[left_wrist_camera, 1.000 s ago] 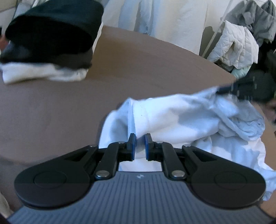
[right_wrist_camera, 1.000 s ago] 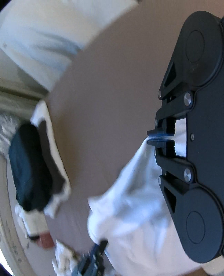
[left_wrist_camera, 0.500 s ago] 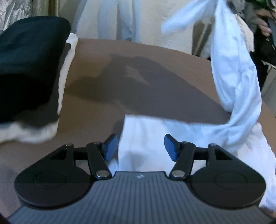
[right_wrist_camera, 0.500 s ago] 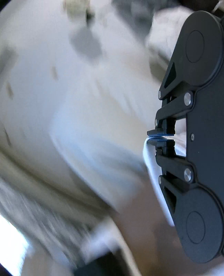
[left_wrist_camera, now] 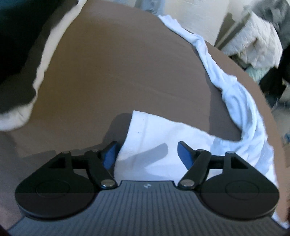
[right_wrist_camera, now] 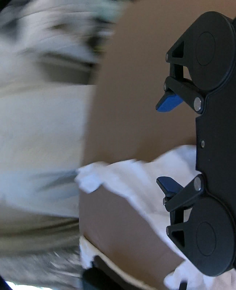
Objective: Fold clothes
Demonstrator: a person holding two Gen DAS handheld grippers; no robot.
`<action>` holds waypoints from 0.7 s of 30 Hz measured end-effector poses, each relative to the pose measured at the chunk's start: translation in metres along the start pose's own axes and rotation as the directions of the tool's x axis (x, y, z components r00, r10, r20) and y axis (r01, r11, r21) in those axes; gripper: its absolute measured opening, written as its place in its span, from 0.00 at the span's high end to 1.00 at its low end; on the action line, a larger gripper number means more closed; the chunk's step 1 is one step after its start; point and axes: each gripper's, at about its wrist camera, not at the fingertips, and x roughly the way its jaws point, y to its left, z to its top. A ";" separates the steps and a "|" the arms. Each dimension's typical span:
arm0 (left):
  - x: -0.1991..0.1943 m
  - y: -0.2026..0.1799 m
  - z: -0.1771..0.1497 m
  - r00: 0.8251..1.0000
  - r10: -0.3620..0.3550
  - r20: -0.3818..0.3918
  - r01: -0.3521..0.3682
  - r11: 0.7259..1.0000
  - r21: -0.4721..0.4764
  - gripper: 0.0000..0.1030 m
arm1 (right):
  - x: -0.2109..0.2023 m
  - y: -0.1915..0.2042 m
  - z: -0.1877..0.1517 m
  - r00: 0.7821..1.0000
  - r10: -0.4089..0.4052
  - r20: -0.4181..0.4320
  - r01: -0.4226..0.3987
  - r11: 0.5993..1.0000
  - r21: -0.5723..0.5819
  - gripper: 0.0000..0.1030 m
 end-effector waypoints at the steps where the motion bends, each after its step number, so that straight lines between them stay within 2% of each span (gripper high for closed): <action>1: 0.003 0.003 0.003 1.000 -0.018 -0.013 0.018 1.000 -0.022 0.24 | 0.003 -0.016 -0.013 1.000 0.013 -0.025 -0.010 0.996 0.090 0.20; 3: 0.006 0.003 0.006 0.999 -0.039 -0.033 0.039 0.999 -0.007 0.22 | 0.005 -0.045 -0.030 0.998 0.052 -0.045 -0.039 0.967 0.251 0.20; 6: 0.014 -0.005 0.007 0.999 -0.003 -0.054 0.008 0.996 0.090 0.26 | 0.018 -0.073 -0.054 0.988 0.144 -0.060 -0.105 0.899 0.425 0.20; 7: 0.016 -0.011 0.005 0.998 0.034 -0.053 -0.025 0.989 0.145 0.41 | 0.024 -0.077 -0.060 0.983 0.169 -0.072 -0.117 0.878 0.464 0.20; 8: 0.017 -0.019 0.002 0.996 0.073 -0.046 -0.062 0.976 0.209 0.63 | 0.031 -0.079 -0.065 0.978 0.189 -0.083 -0.125 0.862 0.491 0.20; 10: 0.018 -0.032 -0.004 0.990 0.140 -0.024 -0.124 0.937 0.326 0.91 | 0.045 -0.079 -0.069 0.971 0.220 -0.090 -0.141 0.839 0.526 0.20; 12: 0.010 -0.042 -0.008 0.990 0.140 0.020 -0.136 0.913 0.385 0.93 | 0.057 -0.076 -0.068 0.966 0.244 -0.091 -0.158 0.826 0.541 0.20; 14: -0.001 -0.048 -0.009 0.980 0.184 0.075 -0.198 0.886 0.419 0.94 | 0.065 -0.069 -0.057 0.962 0.259 -0.087 -0.173 0.823 0.541 0.20; 16: -0.016 -0.051 -0.002 0.963 0.224 0.150 -0.268 0.866 0.422 0.94 | 0.067 -0.058 -0.033 0.955 0.282 -0.089 -0.198 0.834 0.516 0.20; 17: -0.024 -0.049 0.002 0.948 0.246 0.202 -0.310 0.856 0.414 0.94 | 0.066 -0.050 -0.021 0.953 0.287 -0.102 -0.209 0.860 0.466 0.20; 19: -0.044 -0.045 0.010 0.902 0.295 0.314 -0.404 0.832 0.380 0.94 | 0.066 -0.034 0.000 0.948 0.290 -0.132 -0.227 0.905 0.360 0.19; 21: -0.060 -0.034 0.018 0.860 0.330 0.390 -0.462 0.827 0.319 0.94 | 0.074 -0.017 0.007 0.950 0.253 -0.184 -0.208 0.951 0.229 0.19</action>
